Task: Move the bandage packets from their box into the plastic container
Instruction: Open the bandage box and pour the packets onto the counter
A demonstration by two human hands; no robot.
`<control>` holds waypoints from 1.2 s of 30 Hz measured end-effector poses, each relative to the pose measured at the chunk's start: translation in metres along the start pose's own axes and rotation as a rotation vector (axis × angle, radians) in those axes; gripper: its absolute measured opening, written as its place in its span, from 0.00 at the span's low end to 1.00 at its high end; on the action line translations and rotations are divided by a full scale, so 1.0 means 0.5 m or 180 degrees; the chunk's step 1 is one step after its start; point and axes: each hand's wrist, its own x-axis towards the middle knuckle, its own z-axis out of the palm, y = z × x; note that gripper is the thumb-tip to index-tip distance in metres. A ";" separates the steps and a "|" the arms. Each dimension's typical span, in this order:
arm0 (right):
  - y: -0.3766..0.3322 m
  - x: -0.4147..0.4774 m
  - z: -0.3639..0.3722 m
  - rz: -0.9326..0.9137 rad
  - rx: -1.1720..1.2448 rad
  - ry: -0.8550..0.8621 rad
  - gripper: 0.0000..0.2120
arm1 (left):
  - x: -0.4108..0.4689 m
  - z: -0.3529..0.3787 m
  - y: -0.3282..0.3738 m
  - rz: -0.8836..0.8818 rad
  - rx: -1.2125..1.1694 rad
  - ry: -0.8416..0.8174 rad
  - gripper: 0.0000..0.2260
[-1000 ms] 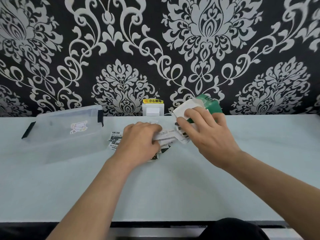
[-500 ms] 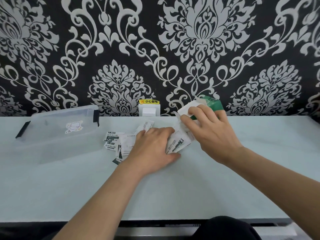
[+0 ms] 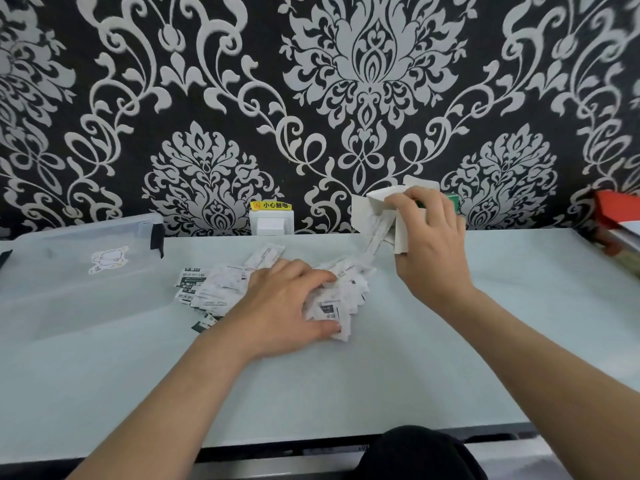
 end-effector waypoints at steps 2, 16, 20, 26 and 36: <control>0.002 0.002 -0.002 -0.0122 0.0029 0.0040 0.35 | 0.002 0.001 0.002 -0.0030 -0.0025 -0.0065 0.28; -0.101 0.014 0.030 -0.1256 0.0139 -0.0416 0.38 | 0.023 -0.014 -0.015 -0.0586 -0.0664 0.1263 0.08; -0.115 0.015 0.031 -0.1580 -0.0018 -0.0623 0.38 | 0.011 -0.021 -0.027 -0.0332 -0.0667 0.1560 0.10; -0.143 0.046 0.009 -0.1570 0.0149 -0.0771 0.37 | 0.005 -0.019 -0.045 -0.0233 -0.0564 0.1529 0.11; -0.205 0.044 -0.019 -0.1482 -0.0105 -0.0505 0.37 | -0.020 -0.035 -0.049 -0.0163 -0.0573 0.1983 0.06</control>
